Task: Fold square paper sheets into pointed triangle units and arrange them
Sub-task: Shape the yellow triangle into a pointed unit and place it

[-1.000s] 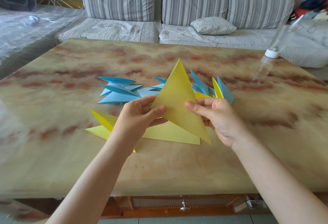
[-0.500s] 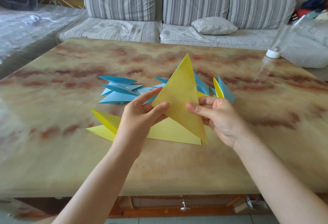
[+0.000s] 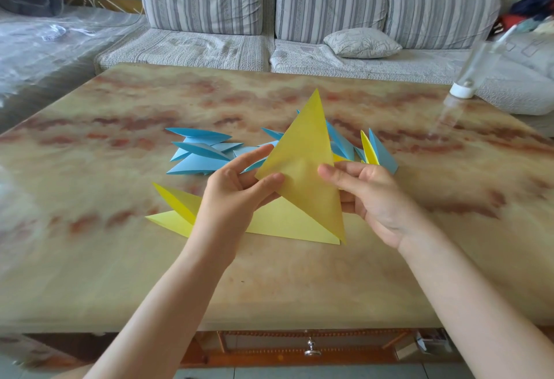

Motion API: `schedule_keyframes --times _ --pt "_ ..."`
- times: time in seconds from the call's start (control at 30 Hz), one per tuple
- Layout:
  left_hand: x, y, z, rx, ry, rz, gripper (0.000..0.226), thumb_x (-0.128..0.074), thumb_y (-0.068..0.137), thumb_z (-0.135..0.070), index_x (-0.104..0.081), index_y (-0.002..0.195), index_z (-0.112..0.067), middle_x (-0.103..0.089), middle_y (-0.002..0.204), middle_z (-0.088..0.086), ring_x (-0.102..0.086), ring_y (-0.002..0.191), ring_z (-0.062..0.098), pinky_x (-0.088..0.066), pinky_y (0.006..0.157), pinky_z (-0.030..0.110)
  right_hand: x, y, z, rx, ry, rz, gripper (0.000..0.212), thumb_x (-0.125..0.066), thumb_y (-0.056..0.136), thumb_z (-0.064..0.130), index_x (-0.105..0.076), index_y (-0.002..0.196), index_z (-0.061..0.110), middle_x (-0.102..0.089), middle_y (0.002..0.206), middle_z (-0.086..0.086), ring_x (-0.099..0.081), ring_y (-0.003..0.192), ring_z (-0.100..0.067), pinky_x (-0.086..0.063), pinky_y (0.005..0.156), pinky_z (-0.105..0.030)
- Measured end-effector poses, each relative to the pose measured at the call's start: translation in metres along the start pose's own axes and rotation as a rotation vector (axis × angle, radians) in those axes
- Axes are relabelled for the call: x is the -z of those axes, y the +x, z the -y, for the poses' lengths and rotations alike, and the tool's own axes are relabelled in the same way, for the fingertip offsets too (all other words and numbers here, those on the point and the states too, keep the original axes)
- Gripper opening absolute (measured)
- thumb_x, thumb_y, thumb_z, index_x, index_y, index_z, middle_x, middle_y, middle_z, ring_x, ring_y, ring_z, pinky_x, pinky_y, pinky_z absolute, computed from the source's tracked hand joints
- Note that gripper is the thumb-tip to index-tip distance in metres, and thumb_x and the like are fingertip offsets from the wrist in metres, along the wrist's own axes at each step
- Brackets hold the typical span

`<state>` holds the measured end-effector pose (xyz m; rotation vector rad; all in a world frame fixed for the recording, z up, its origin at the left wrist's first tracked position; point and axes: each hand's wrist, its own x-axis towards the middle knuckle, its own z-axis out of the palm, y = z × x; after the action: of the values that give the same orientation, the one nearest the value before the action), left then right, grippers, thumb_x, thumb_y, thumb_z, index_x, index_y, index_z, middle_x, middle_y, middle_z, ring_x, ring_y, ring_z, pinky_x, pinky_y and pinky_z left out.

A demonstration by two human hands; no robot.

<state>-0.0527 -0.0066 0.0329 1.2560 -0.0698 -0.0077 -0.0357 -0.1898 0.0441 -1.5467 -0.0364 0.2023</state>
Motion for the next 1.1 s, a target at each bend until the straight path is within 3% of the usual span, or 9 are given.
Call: schedule_keyframes --times 0.1,0.33,0.5,0.73,0.9,1.1 --pt "-0.001 -0.001 0.001 0.017 0.011 0.028 0.046 -0.063 0.085 0.001 -0.057 0.128 -0.014 -0.075 0.093 0.008 -0.071 0.086 0.015 -0.056 0.082 0.024 0.000 0.002 0.003 -0.020 0.072 0.035 0.036 -0.069 0.065 0.044 -0.073 0.086 0.016 -0.073 0.089 -0.003 -0.065 0.072 -0.015 -0.052 0.069 -0.026" --pt "0.000 0.001 0.001 0.087 0.043 0.073 0.050 -0.064 0.082 0.001 -0.055 0.129 -0.015 -0.075 0.087 0.006 -0.071 0.082 0.013 -0.056 0.078 0.022 0.002 0.003 0.002 -0.170 0.190 0.089 0.022 -0.071 0.065 0.021 -0.073 0.085 0.010 -0.074 0.081 -0.005 -0.069 0.067 -0.014 -0.056 0.061 -0.023" --pt "0.000 0.002 0.001 0.100 0.017 0.089 0.048 -0.064 0.081 0.000 -0.056 0.127 -0.013 -0.074 0.080 0.004 -0.071 0.079 0.014 -0.057 0.079 0.024 0.003 0.004 0.001 -0.174 0.209 0.073 0.021 -0.068 0.068 0.017 -0.071 0.086 0.008 -0.074 0.078 -0.005 -0.069 0.062 -0.013 -0.055 0.056 -0.022" --pt "0.002 0.002 0.000 0.094 0.011 0.074 0.050 -0.064 0.080 0.000 -0.057 0.127 -0.013 -0.074 0.078 0.002 -0.070 0.078 0.012 -0.057 0.080 0.024 0.005 0.004 0.001 -0.189 0.261 0.097 0.024 -0.069 0.068 0.021 -0.070 0.088 0.008 -0.074 0.078 -0.004 -0.069 0.063 -0.013 -0.054 0.055 -0.021" --pt "0.003 0.002 -0.002 0.074 0.008 0.072 0.050 -0.064 0.080 0.000 -0.057 0.127 -0.016 -0.074 0.079 0.003 -0.070 0.076 0.011 -0.056 0.077 0.021 0.009 0.005 0.000 -0.192 0.279 0.132 0.026 -0.075 0.052 0.023 -0.077 0.075 0.011 -0.075 0.080 -0.007 -0.071 0.066 -0.016 -0.057 0.060 -0.025" --pt "0.001 0.003 -0.002 0.084 -0.016 0.067 0.053 -0.065 0.078 0.000 -0.057 0.127 -0.017 -0.074 0.081 0.006 -0.071 0.079 0.014 -0.057 0.077 0.023 0.010 0.007 0.002 -0.182 0.207 0.096 0.022 -0.067 0.067 0.018 -0.071 0.086 0.008 -0.075 0.078 -0.005 -0.071 0.063 -0.014 -0.058 0.061 -0.023"
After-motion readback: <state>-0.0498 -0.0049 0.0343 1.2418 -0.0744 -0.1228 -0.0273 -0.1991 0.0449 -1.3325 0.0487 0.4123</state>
